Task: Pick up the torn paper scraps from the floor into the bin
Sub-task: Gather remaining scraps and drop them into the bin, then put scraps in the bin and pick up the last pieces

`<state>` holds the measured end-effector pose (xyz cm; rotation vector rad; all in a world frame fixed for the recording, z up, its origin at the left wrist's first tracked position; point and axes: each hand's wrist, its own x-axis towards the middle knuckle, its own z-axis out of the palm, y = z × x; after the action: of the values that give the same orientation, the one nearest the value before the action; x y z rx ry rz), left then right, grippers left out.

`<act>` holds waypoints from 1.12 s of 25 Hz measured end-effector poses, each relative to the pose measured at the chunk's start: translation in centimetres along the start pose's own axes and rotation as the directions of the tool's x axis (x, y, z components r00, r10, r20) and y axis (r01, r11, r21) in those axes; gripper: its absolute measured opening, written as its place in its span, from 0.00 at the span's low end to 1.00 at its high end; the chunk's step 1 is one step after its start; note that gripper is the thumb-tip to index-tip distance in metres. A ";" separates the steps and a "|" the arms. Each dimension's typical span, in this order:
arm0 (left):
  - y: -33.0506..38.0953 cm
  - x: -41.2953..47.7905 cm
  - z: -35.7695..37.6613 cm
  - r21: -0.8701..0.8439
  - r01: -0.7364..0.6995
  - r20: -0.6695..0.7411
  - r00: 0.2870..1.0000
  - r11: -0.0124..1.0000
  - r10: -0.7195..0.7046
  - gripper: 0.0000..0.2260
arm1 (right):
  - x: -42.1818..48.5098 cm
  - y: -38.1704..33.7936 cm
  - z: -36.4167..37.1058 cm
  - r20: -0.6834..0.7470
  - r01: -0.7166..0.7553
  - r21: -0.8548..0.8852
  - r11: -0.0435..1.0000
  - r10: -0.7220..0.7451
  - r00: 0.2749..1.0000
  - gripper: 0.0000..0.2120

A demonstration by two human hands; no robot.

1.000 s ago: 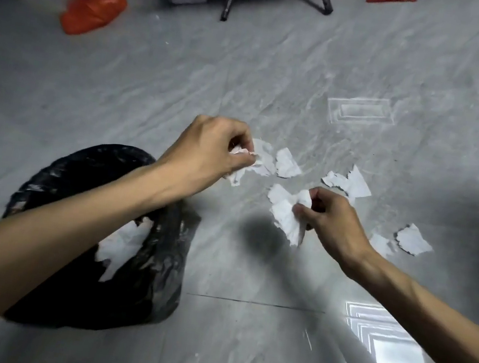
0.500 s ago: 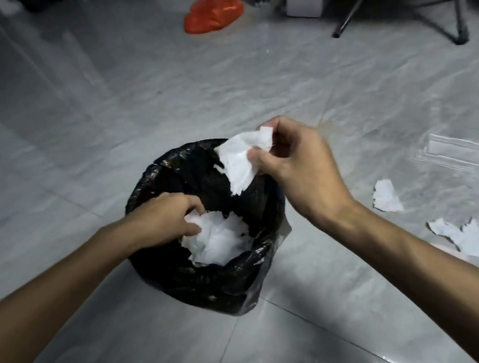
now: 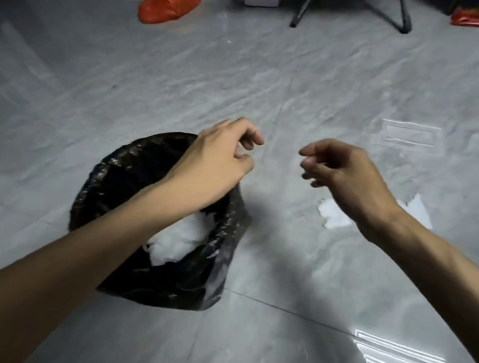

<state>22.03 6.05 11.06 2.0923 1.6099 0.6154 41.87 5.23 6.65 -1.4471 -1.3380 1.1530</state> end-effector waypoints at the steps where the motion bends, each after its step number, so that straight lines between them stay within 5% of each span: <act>1: 1.4 0.9 1.5 0.013 -0.052 0.054 0.997 0.999 0.052 0.12 | -0.5 2.0 -2.6 -0.070 -0.058 -0.025 0.998 0.056 0.996 0.08; 5: 5.8 3.7 7.8 0.095 -0.218 0.286 0.940 0.971 0.183 0.12 | -3.6 11.1 -11.5 -0.311 -0.340 -0.297 0.892 0.246 0.918 0.09; 10: 7.2 7.1 16.6 0.219 -0.274 0.568 0.816 0.936 0.106 0.19 | -7.5 20.3 -13.6 -0.360 -0.450 -0.713 0.538 0.270 0.893 0.12; 14: 5.2 8.3 23.4 0.390 -0.248 0.633 0.772 0.887 -0.063 0.26 | -8.3 22.6 -13.1 -0.255 -0.325 -0.685 0.652 0.203 0.945 0.05; 17: 2.5 7.9 26.6 0.455 -0.204 0.590 0.798 0.867 -0.122 0.26 | -8.1 22.4 -15.5 -0.423 -0.343 -0.546 0.765 0.102 0.900 0.12; 19: 1.0 7.6 27.7 0.406 -0.203 0.536 0.843 0.891 -0.052 0.16 | -8.3 22.3 -17.8 -0.547 -0.444 -0.435 0.783 0.162 0.821 0.15; 22: 0.4 7.5 28.0 0.288 -0.132 0.443 0.897 0.949 -0.009 0.03 | -8.6 23.3 -19.3 -0.539 -0.540 -0.423 0.728 0.277 0.795 0.09; 25: 2.7 7.5 28.2 0.066 -0.217 0.439 0.883 0.974 0.167 0.08 | -8.4 24.7 -19.1 -0.469 -0.479 -0.531 0.699 0.228 0.853 0.09; 28: 6.1 7.3 29.9 -0.010 -0.356 0.577 0.761 0.934 0.296 0.19 | -8.1 24.4 -18.9 -0.444 -0.426 -0.520 0.741 0.191 0.875 0.10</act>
<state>45.89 9.72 -9.03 2.3512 0.9560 -0.0251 65.86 -4.72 -11.95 -2.3089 -1.2728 0.5937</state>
